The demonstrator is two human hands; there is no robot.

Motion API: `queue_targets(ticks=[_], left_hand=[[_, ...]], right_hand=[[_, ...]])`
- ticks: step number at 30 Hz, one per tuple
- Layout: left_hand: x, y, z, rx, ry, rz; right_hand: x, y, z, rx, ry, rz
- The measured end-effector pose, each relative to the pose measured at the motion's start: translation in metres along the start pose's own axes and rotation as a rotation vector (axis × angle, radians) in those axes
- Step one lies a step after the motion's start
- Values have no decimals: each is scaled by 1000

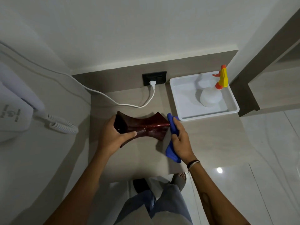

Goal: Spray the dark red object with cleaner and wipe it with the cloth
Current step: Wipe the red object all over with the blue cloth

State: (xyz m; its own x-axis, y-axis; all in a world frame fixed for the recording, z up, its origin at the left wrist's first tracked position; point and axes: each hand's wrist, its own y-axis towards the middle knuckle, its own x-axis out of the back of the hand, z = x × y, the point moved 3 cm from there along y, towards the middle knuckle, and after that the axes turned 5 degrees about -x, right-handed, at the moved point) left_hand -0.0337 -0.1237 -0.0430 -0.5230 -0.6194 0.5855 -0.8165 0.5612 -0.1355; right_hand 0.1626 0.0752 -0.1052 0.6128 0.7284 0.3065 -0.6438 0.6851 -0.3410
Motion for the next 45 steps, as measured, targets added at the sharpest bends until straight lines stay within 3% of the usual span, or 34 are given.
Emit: queue_targets(ticks=[5,10,13,17,23,29,32,36,42,45], left_hand=[[6,10,0,113,-74,47],[7,2,-2,-124,217,316],[0,-4,-5,-237,439,284],[-3,-5,-16,-504,643,66],[-5,-10,-27,-531,536,68],[-6,-4,-32,-572,496,11],[0,-2,-24,-508,521,16],[4,-1,-19,-417,541,38],[2,1,-30,-463,472,35],[7,0,-21,-358,504,42]], right_hand=[[-10,9,7,-246,432,109],[-10,25,5,-387,641,124],[-13,32,7,-387,633,143],[-18,35,7,-318,505,136],[-31,0,22,42,29,-49],[-93,-58,66,501,-168,263],[-86,-43,48,484,-404,240],[-51,-13,28,236,-594,140],[-108,-52,67,577,-340,261],[-82,-26,41,453,-508,197]])
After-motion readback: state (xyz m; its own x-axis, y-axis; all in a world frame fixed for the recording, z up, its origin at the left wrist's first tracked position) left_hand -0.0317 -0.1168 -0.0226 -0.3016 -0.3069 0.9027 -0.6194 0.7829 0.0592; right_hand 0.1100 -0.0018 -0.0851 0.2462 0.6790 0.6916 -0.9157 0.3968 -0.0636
